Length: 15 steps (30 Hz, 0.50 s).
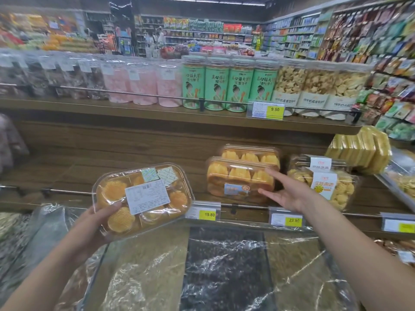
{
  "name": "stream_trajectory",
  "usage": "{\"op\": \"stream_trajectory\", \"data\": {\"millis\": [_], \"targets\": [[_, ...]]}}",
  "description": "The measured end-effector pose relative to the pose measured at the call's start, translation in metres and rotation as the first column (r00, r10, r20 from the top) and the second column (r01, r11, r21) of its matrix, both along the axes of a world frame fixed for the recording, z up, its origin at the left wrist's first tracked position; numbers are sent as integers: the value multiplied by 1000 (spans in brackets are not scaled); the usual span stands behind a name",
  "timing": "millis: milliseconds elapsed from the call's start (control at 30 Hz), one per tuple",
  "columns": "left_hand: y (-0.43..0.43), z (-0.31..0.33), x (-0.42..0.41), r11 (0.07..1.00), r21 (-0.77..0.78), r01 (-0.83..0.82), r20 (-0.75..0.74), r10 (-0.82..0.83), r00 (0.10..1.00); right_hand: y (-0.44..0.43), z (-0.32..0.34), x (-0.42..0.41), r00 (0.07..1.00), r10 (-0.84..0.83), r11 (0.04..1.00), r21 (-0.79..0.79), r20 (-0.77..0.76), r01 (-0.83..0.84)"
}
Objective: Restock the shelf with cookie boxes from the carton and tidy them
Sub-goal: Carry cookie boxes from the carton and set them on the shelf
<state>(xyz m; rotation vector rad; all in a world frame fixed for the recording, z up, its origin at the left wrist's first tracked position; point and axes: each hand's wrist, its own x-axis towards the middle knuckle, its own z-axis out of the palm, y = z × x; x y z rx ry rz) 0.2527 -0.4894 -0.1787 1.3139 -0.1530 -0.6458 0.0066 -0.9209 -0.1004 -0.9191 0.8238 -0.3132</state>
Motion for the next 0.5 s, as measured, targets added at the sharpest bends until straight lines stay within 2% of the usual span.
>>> {"op": "stream_trajectory", "data": {"millis": [100, 233, 400, 500], "targets": [[0, 1, -1, 1000, 1, -7, -20, 7, 1000, 2, -9, 9, 999, -40, 996, -82, 32, 43], [-2, 2, -1, 1000, 18, 1, -25, -1, 1000, 2, -15, 22, 990, -123, 925, -370, -67, 89], [-5, 3, -4, 1000, 18, -7, -31, 8, 999, 11, -25, 36, 987, -108, 874, -484, -121, 37], [-4, 5, -6, 1000, 20, -13, -24, 13, 1000, 15, -32, 42, 983, -160, 860, -501, -92, 93]]}}
